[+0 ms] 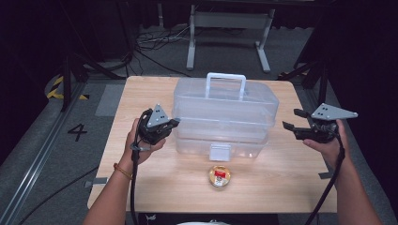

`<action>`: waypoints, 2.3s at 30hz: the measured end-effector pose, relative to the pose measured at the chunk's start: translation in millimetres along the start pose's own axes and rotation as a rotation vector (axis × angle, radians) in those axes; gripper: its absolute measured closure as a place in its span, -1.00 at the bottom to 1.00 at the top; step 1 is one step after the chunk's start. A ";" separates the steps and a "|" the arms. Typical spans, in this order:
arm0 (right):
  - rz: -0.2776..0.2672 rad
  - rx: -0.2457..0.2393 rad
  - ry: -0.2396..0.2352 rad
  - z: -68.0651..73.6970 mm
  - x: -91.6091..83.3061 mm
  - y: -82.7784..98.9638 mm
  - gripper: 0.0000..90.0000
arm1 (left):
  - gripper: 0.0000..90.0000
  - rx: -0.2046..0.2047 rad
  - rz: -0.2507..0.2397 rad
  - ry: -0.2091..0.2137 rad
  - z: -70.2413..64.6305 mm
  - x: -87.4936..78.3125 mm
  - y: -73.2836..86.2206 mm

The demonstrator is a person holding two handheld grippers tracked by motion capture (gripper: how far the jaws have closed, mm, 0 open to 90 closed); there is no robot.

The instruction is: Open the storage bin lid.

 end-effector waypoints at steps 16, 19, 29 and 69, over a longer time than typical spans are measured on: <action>-0.094 -0.037 -0.038 22.5 28.7 -9.3 0.12 | 1.00 0.021 0.010 0.002 2.9 -1.4 -4.6; -0.122 -0.042 -0.030 22.7 29.6 -11.9 0.19 | 0.99 0.010 -0.005 -0.003 5.0 -4.7 -5.3; -0.218 -0.050 0.036 16.5 26.2 -27.3 0.38 | 0.79 0.013 -0.024 0.031 -8.1 -12.3 5.2; -0.299 0.064 0.201 -21.7 42.0 -75.4 0.69 | 0.37 0.265 0.238 0.207 -62.4 51.2 15.0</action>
Point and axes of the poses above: each handheld gripper's, and its own axes: x roughly forward along the jaws, y roughly out of its underside, z roughly to its left, the point moved 6 cm from there along x, roughly forward along the jaws, and after that the axes turned 3 degrees about -x, right-handed, at the moved point
